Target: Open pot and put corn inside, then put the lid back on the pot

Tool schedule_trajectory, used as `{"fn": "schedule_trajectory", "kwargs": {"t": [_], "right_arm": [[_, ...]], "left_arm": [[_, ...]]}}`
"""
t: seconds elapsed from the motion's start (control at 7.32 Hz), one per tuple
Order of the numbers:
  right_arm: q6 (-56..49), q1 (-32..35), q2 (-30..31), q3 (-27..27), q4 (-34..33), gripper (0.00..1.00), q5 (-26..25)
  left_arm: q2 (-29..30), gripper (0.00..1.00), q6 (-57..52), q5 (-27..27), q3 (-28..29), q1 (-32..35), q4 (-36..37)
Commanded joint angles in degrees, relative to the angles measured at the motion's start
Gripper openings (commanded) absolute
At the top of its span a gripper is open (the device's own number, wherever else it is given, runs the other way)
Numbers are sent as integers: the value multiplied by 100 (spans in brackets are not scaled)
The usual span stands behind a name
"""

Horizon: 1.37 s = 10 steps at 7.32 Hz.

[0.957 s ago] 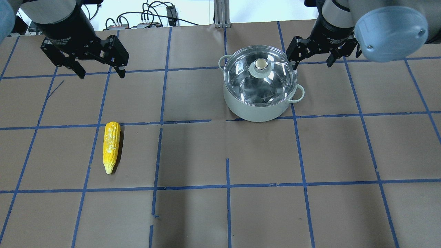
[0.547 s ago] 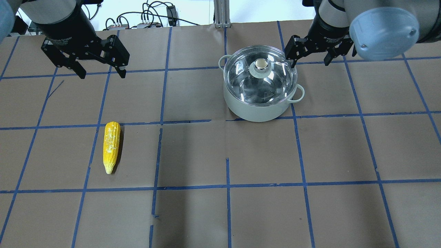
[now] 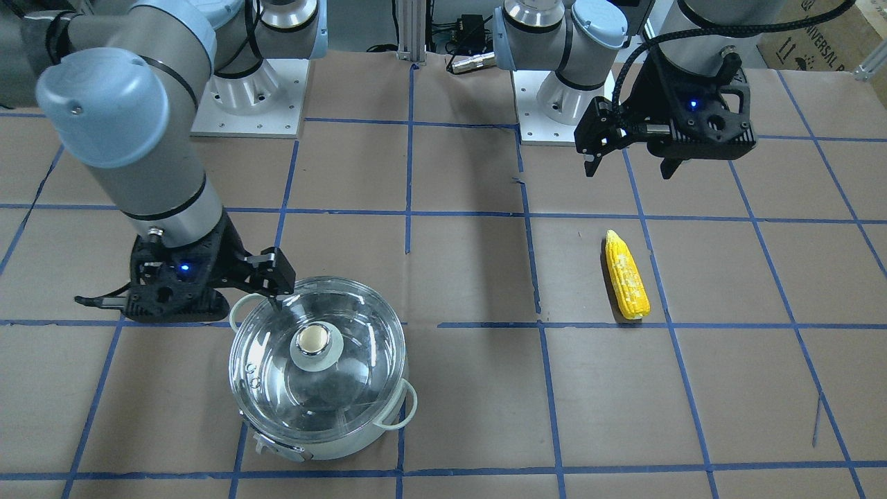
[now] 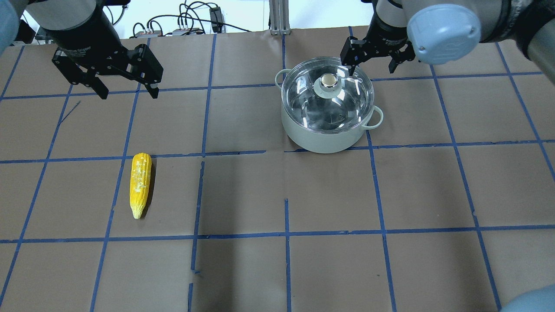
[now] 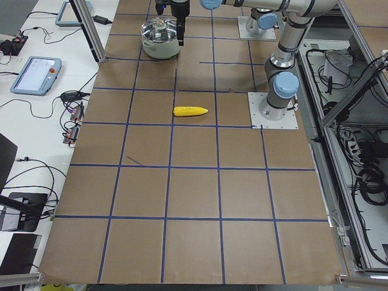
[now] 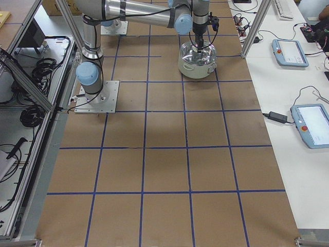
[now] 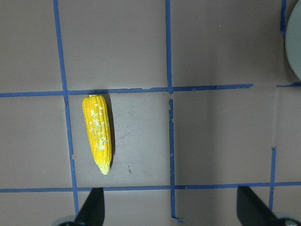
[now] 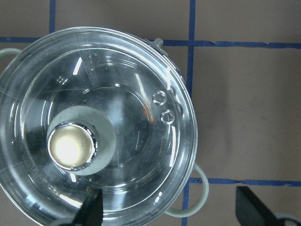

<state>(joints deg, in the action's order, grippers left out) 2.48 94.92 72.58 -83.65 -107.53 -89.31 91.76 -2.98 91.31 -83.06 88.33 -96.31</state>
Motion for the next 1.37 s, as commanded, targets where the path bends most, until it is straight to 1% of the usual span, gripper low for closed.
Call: {"fn": "schedule_trajectory", "kwargs": {"t": [0.0, 0.41, 0.68, 0.82, 1.23], "right_arm": [[358, 552, -348, 208, -259, 100, -183], [358, 562, -893, 515, -356, 100, -183], [367, 571, -947, 596, -357, 98, -183], [358, 571, -956, 587, -357, 92, -191], [367, 580, -939, 543, -348, 62, -200]], "left_arm": [[0, 100, 0, 0, 0, 0, 7], [9, 100, 0, 0, 0, -9, 7], [9, 100, 0, 0, 0, -9, 7], [9, 100, 0, 0, -9, -9, 7], [9, 100, 0, 0, -9, -9, 7]]}}
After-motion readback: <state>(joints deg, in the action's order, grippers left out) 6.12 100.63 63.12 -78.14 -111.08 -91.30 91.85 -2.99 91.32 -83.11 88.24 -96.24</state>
